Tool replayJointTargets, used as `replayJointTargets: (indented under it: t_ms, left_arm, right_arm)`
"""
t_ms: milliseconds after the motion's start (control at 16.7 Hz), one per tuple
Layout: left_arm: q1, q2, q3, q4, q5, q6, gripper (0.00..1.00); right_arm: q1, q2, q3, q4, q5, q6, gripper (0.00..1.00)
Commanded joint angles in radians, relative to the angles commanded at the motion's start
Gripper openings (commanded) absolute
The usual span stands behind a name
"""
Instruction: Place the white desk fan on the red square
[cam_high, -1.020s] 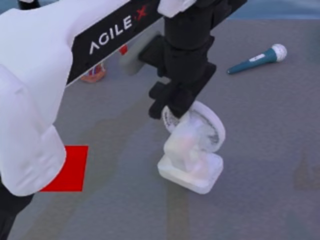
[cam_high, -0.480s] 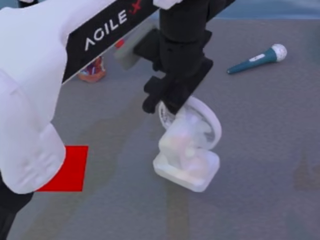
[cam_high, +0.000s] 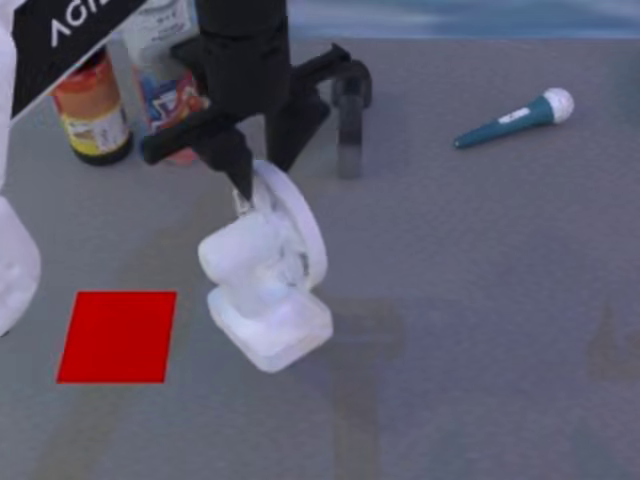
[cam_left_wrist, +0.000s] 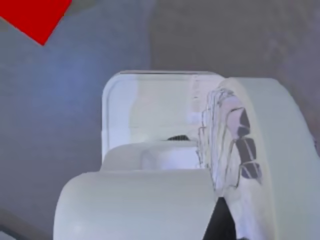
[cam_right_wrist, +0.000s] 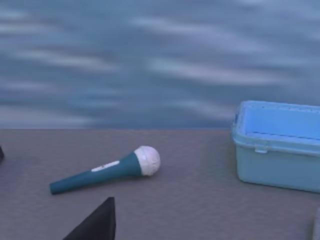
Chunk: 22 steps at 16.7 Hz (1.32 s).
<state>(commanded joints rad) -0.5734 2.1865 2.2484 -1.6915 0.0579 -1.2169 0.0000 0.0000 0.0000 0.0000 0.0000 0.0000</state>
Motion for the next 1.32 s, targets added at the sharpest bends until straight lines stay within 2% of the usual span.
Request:
replayJointTargets:
  t_ms: [480,780,1080,1320]
  left_arm:
    - [0.249,-0.208,-0.222,0.035,0.075,0.992,0.0]
    - [0.355,-0.346,-0.387,0.104,0.118,1.573,0.0]
    - [0.405,-0.454,-0.56,0.189,0.141,2.048,0.0]
    - [0.41,-0.516,-0.691,0.259,0.145,2.334,0.0]
  right_arm:
    - [0.0,0.0,0.0,0.0,0.0,0.0,1.0]
    - [0.0,0.0,0.0,0.0,0.0,0.0,1.0]
    - [0.0,0.0,0.0,0.0,0.0,0.0,1.0]
    - [0.0,0.0,0.0,0.0,0.0,0.0,1.0]
